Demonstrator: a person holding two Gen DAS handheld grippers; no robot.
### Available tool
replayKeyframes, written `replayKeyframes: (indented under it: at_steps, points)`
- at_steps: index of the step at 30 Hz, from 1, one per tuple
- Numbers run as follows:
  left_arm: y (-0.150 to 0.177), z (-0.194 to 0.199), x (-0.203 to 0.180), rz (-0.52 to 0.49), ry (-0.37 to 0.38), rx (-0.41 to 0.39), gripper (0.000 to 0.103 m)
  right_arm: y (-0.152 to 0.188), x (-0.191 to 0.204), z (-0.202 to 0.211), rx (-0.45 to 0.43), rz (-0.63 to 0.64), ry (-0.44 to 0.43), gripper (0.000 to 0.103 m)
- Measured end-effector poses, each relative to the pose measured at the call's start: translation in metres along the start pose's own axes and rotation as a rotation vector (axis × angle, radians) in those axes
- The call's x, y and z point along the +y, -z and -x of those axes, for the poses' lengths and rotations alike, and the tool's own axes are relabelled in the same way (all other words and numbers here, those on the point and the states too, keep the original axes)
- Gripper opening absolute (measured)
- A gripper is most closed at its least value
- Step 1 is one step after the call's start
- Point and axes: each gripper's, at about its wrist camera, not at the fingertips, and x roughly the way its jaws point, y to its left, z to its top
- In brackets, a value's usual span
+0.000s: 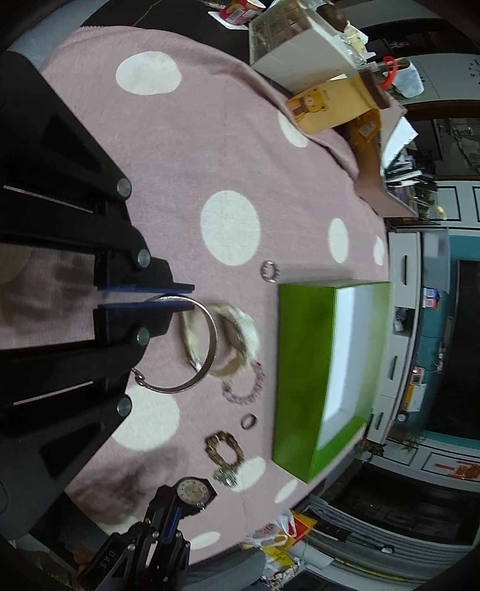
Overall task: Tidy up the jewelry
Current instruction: 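Grasp the silver bangle with the left gripper while the right grasps the black watch, then carry the bangle and black watch into the green box with both grippers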
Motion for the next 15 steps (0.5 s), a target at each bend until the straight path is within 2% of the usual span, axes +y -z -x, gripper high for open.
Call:
replayKeyframes:
  at_steps: [6,15]
  points:
    - [-0.014,0.020,-0.001,0.008,0.022,-0.054,0.003,-0.010,-0.004,0.013,-0.057,-0.020,0.019,0.007]
    - [-0.037,0.026,-0.003,0.005,-0.003,-0.086,0.003,-0.032,-0.013,0.027,-0.171,-0.054,0.035,0.007]
